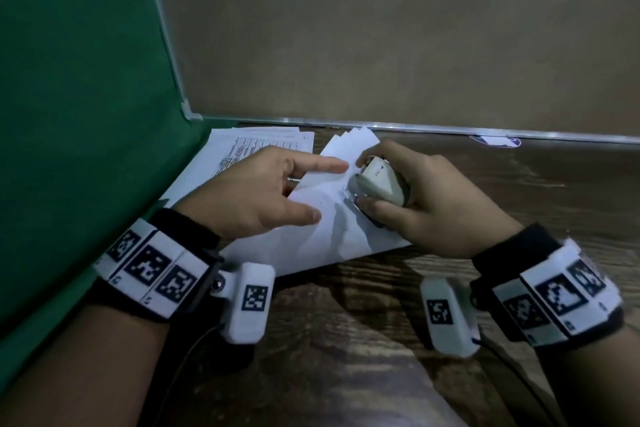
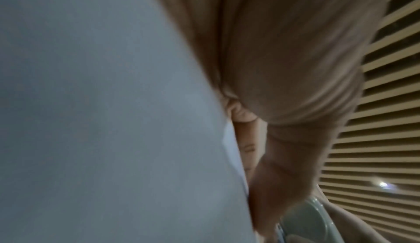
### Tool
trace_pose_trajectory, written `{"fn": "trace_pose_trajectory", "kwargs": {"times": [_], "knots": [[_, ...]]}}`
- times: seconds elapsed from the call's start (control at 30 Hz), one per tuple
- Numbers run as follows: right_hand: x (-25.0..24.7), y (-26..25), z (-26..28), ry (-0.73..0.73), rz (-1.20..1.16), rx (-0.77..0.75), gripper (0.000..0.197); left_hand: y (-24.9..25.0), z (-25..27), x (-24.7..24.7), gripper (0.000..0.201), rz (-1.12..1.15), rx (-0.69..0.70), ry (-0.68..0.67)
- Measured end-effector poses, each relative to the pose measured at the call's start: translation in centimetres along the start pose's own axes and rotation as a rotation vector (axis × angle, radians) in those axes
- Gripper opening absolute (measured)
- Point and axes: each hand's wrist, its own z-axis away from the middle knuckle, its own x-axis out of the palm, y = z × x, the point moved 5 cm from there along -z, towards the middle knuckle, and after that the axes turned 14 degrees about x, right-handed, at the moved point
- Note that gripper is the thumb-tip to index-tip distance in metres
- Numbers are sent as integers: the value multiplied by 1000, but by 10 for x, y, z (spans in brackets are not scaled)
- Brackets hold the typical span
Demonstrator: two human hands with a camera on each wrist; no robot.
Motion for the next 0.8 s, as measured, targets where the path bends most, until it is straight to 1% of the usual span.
{"fn": "trace_pose_trajectory", "kwargs": {"times": [0.03, 0.07, 0.13, 0.17, 0.23, 0.4, 0.53, 0.8], "knots": [[2, -3, 1, -4, 15, -15, 30, 2, 2, 1, 61, 45, 23, 33], [2, -6, 2, -4, 28, -24, 30, 3, 4, -1, 57, 74, 49, 87], [2, -9, 5, 18, 34, -41, 30, 4, 4, -2, 40, 71, 100, 181], [1, -10, 6, 38, 29, -49, 32, 5, 4, -1, 33, 54, 110, 206], [-2, -11, 8, 68, 18, -59, 33, 2, 4, 1, 26, 18, 104, 235], [-4, -11, 8, 114, 9, -65, 31, 14, 4, 6, 26, -15, 164, 286], [-6, -12, 9, 139, -1, -72, 30, 13, 5, 6, 26, -20, 132, 360], [-6, -15, 10, 172, 13, -78, 30, 21, 7, 8, 26, 33, 130, 355]]}}
